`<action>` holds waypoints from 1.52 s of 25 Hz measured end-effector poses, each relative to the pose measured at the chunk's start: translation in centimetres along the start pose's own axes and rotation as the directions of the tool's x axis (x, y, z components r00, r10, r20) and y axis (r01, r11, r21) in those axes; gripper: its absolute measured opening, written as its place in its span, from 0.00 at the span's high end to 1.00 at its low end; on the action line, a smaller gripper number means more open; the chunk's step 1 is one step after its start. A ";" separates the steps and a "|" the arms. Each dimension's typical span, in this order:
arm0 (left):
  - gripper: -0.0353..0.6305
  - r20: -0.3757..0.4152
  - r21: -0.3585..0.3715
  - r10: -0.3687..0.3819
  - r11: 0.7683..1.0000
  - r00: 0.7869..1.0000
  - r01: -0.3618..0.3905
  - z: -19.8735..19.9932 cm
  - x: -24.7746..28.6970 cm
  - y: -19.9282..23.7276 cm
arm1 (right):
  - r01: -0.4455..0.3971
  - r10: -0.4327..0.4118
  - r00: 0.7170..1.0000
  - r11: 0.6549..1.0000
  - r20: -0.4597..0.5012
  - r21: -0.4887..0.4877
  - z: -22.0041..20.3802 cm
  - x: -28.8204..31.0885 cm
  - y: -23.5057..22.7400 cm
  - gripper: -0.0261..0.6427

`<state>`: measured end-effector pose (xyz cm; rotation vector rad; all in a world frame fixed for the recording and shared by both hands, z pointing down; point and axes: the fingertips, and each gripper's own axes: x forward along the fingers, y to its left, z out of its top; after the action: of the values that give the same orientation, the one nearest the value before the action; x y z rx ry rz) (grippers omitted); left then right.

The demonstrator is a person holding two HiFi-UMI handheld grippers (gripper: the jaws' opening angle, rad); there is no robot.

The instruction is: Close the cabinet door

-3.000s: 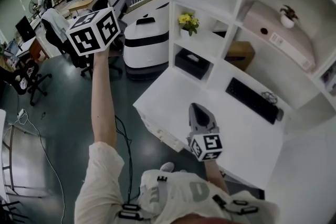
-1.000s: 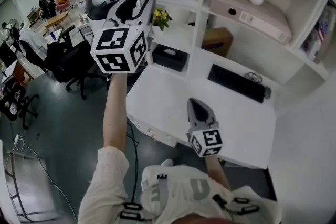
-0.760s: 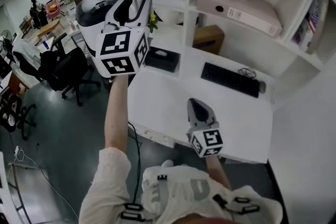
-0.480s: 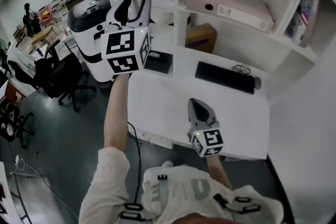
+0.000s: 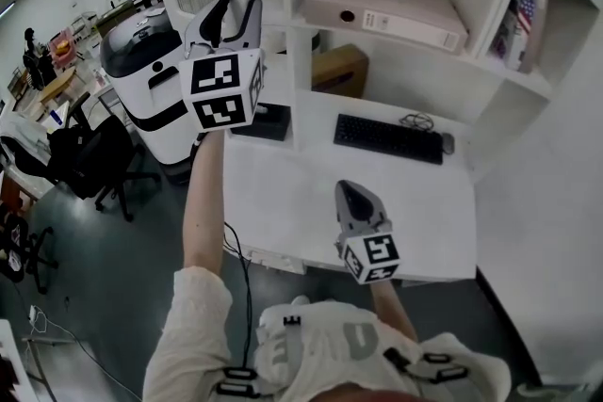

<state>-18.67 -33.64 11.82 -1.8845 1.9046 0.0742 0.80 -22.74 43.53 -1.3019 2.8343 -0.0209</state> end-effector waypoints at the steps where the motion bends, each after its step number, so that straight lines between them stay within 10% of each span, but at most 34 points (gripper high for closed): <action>1: 0.70 -0.001 0.004 -0.003 1.000 1.000 0.003 -0.1 0.3 -0.1 | 0.008 -0.008 1.000 1.000 -0.001 0.002 -0.1 -0.1 -0.2 0.95; 38: 0.69 -0.042 0.128 -0.032 0.991 0.999 0.037 -3.0 9.1 -3.1 | 0.158 -0.156 0.987 0.987 -0.043 0.029 -2.0 -1.7 -4.1 0.95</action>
<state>-16.14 -43.36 12.15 -1.8447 1.8559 -0.0955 4.95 -24.14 45.66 -1.5317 2.7436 -0.0963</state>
